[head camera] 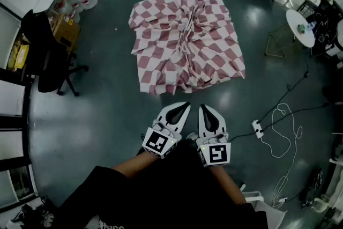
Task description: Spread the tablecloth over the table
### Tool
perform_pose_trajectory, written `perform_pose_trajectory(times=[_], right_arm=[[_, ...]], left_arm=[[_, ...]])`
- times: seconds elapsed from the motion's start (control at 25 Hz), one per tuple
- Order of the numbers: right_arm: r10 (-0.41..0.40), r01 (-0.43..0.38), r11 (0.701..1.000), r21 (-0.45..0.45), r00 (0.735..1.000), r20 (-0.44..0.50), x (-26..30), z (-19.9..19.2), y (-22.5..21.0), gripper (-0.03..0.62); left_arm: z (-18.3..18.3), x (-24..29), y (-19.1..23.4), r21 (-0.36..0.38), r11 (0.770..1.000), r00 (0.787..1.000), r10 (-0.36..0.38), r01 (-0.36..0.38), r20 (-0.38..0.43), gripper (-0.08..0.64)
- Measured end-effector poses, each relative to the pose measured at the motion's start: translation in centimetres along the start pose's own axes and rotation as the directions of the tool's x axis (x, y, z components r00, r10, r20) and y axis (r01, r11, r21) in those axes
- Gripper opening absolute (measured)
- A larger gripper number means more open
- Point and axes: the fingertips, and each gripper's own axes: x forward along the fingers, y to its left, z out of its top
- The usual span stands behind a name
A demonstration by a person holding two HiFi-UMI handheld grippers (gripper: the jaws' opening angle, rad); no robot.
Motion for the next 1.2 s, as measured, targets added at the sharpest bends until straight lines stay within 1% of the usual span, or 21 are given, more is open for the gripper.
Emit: perform_pose_trajectory(times=[0.2, 0.28, 0.36, 0.48, 0.68, 0.8, 0.92, 1.0, 1.08, 1.2], right_arm=[[0.044, -0.044, 0.999, -0.033, 0.999, -0.009, 3.5, 0.2, 3.3, 0.017], [0.059, -0.06, 0.997, -0.047, 0.998, -0.019, 4.7, 0.1, 4.8, 0.017], [0.076, -0.077, 0.996, -0.052, 0.997, -0.025, 6.0, 0.2, 6.1, 0.017], [0.089, -0.09, 0.995, -0.03, 0.995, -0.045, 7.9, -0.5, 7.5, 0.017], [0.081, -0.082, 0.997, -0.007, 0.993, -0.084, 11.3, -1.6, 9.8, 0.017], [0.084, -0.085, 0.996, -0.002, 0.99, -0.115, 12.9, -2.4, 11.3, 0.017], [0.106, -0.107, 0.994, -0.001, 0.986, -0.129, 14.0, -2.4, 12.2, 0.017], [0.109, -0.104, 0.994, 0.046, 0.985, -0.131, 14.9, -2.2, 12.4, 0.017], [0.117, -0.108, 0.991, 0.082, 0.987, -0.112, 16.0, -1.5, 12.8, 0.017], [0.145, -0.14, 0.989, 0.052, 0.984, -0.102, 17.1, -1.1, 13.4, 0.017]], left_arm=[[0.7, -1.4, 3.3, 0.031, 0.999, 0.999, -0.018, 0.017, 0.026, 0.017], [0.5, -2.4, 5.1, 0.031, 0.999, 1.0, -0.018, 0.017, 0.023, 0.017], [0.3, -3.4, 7.3, 0.015, 1.0, 1.0, 0.006, -0.006, 0.021, 0.017], [0.1, -5.1, 10.4, -0.016, 0.999, 0.999, 0.032, -0.031, 0.034, 0.017], [-0.8, -8.3, 15.1, -0.035, 0.998, 0.998, 0.062, -0.061, 0.016, 0.017], [-0.5, -10.0, 17.7, -0.039, 0.995, 0.995, 0.098, -0.097, 0.03, 0.017], [-0.4, -11.4, 19.8, -0.051, 0.989, 0.989, 0.142, -0.14, 0.038, 0.017], [-0.8, -12.1, 21.0, -0.071, 0.983, 0.984, 0.173, -0.17, 0.034, 0.017], [-1.7, -12.5, 22.3, -0.083, 0.978, 0.981, 0.194, -0.192, 0.008, 0.017], [-1.7, -12.4, 23.8, -0.101, 0.97, 0.975, 0.221, -0.22, -0.001, 0.017]])
